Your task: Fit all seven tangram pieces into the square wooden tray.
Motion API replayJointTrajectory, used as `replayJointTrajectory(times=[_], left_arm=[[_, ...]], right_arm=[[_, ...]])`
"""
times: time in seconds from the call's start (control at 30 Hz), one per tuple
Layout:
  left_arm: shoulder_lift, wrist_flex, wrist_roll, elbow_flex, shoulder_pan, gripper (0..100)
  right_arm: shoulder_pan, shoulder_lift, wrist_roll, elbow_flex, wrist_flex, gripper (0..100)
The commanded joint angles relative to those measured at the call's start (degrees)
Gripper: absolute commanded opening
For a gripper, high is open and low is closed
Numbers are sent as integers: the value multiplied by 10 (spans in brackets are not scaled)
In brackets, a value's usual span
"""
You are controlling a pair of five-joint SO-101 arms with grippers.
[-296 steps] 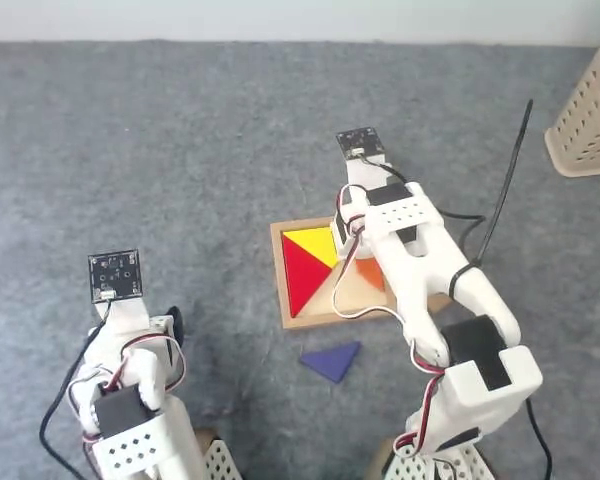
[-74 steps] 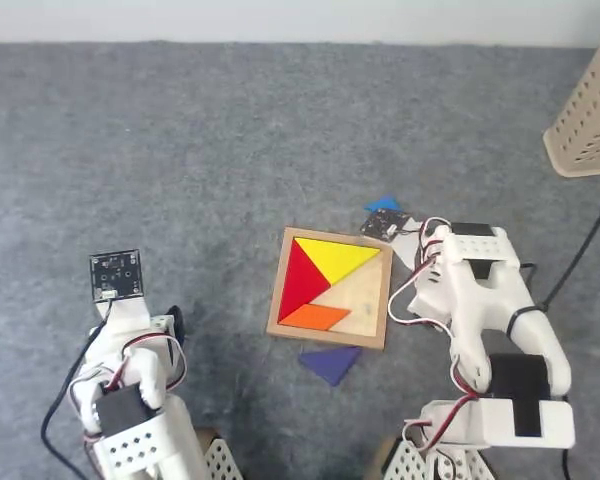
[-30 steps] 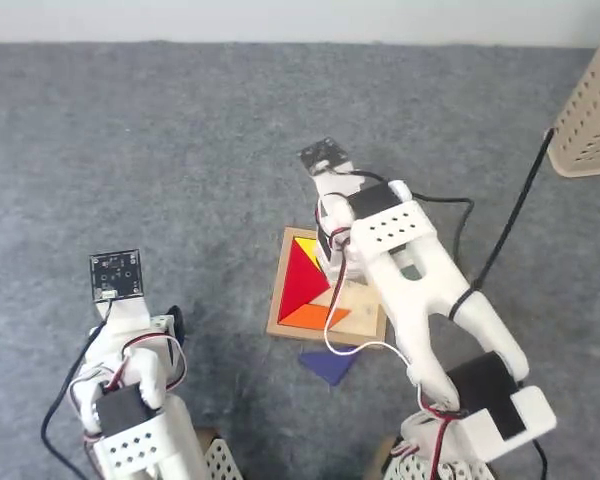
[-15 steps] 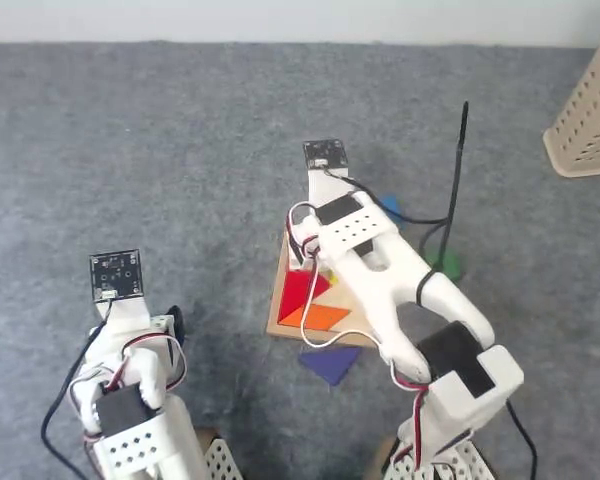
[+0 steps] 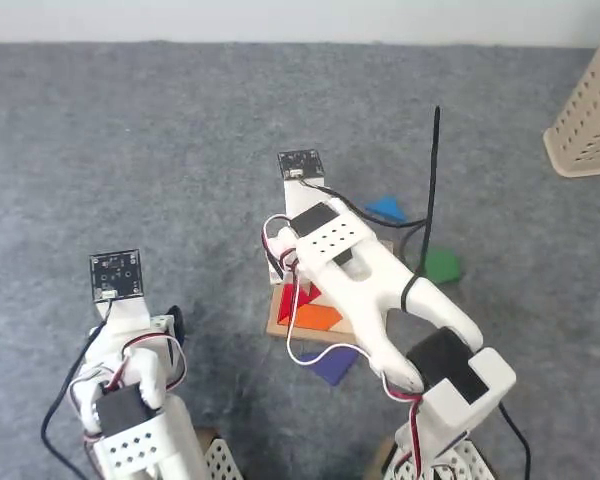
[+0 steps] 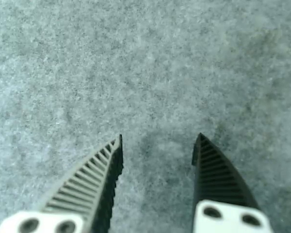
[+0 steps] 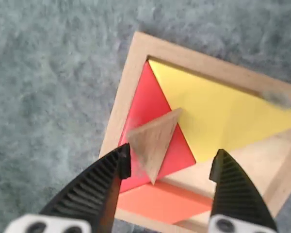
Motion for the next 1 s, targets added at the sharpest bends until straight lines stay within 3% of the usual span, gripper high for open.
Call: replayJointTrajectory(times=[0.0,0.2,0.3,0.57,0.97], left_arm=[[-7,2,5,-11,0,225],[-7,2,5,-11,0,225],[-7,2,5,-11,0,225],[-7,2,5,-11,0,225],[-7,2,5,-11,0,225]], right_arm=[[29,-52,22,-39,11,245],[61,-154,201,-35,0,0],[58,-187,241,-2,-33,23],[33,-187,287,172,-269,7],[31,-149,289,198,-286,7]])
